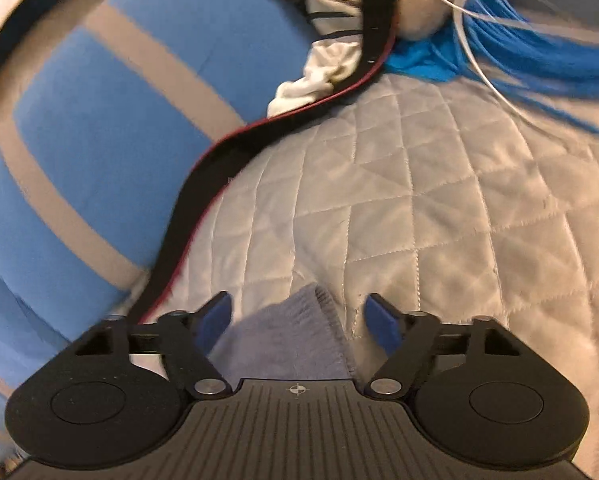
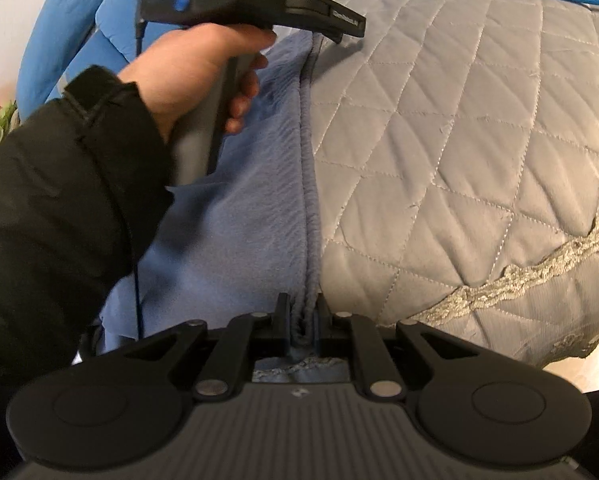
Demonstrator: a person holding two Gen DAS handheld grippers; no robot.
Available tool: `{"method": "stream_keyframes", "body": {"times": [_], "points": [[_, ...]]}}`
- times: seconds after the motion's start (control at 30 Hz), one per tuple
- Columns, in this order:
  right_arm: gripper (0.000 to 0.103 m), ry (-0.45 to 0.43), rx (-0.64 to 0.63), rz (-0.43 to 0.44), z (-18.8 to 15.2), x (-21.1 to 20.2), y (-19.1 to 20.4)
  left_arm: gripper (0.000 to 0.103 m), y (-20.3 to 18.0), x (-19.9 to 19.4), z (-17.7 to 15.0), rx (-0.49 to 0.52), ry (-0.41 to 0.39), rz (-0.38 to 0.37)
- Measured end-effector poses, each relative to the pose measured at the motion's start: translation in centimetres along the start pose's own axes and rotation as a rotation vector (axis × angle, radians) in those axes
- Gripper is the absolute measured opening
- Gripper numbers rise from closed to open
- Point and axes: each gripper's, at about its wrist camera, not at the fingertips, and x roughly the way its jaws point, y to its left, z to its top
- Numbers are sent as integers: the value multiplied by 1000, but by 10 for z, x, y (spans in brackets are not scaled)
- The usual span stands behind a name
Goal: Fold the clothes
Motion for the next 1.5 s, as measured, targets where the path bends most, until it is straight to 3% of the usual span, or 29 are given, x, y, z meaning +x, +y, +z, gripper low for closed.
{"method": "stream_keyframes", "body": {"times": [0.07,0.1,0.13,0.2,0.27,0.53,0.83,1.1,1.5], "points": [[11,0,3,-1,0,1,1,43,-7,2,-1,50,24,34],[11,0,4,-1,0,1,1,40,-6,3,-2,40,30,25],[11,0,3,-3,0,1,1,31,-5,4,-2,28,41,14],[11,-2,2,-7,0,0,2,26,-3,4,1,16,61,-5],[11,-4,-1,-13,0,-1,3,9,4,2,3,-10,70,-43],[10,-54,-71,-82,-2,-15,13,7,81,11,6,-386,140,-329],[10,-186,-160,-193,4,-42,17,6,115,19,24,-544,114,-433],[10,-286,-96,-289,13,-63,-12,6,99,10,59,-536,29,-491],[10,-422,70,-407,38,-83,-66,6,45,17,120,-496,-34,-542]]}}
